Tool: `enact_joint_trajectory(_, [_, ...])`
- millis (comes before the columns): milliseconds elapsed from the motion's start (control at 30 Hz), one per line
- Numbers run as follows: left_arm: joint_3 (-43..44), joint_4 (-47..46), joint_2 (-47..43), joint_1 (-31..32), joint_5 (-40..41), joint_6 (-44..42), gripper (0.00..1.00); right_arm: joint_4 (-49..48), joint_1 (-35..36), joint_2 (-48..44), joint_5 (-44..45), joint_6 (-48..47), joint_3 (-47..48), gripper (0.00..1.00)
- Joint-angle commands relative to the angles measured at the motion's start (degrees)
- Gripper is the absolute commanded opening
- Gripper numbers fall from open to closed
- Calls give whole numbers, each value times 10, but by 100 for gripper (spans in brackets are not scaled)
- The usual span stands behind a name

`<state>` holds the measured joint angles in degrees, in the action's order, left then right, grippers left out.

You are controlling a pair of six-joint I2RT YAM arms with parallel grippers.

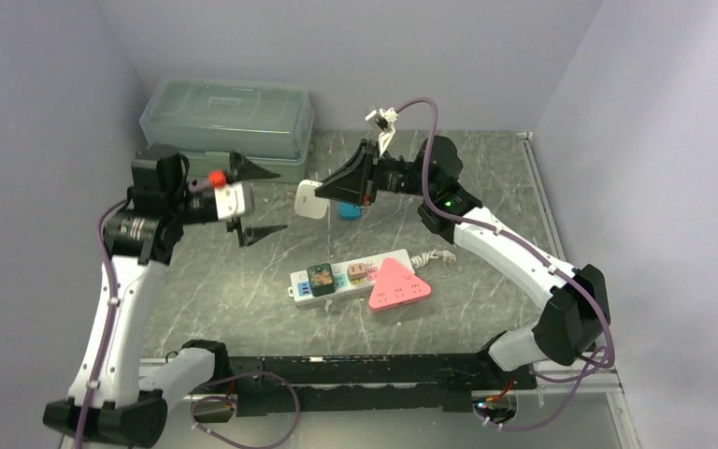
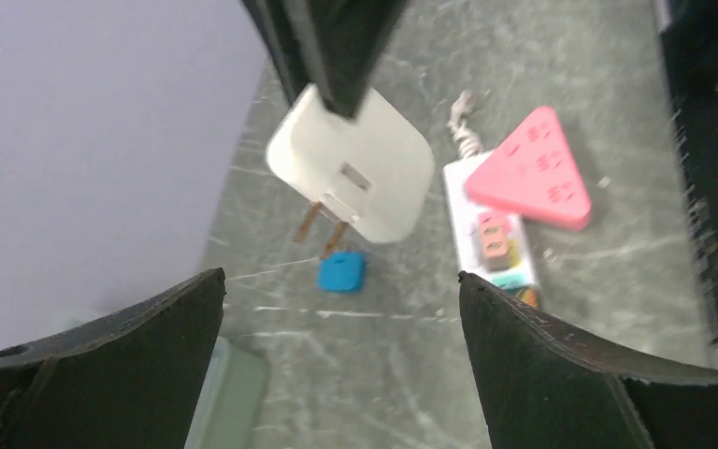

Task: Insert the plug
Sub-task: Pick up the plug from the center of the board.

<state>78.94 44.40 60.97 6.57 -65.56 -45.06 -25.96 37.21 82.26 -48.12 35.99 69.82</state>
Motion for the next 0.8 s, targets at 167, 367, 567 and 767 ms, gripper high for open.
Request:
enact_joint_trajectory(167, [-146, -101, -120, 35, 36, -329, 100, 54, 12, 1, -38, -23, 61, 0])
enact_joint_trajectory(367, [-159, -150, -124, 71, 76, -344, 100, 84, 27, 21, -39, -29, 87, 0])
enact_joint_trajectory(567, [-136, -136, -112, 99, 100, -335, 100, 108, 35, 33, -39, -29, 102, 0])
enact_joint_trajectory(767, [-139, -150, -120, 122, 102, -315, 100, 146, 41, 38, -39, -29, 111, 0])
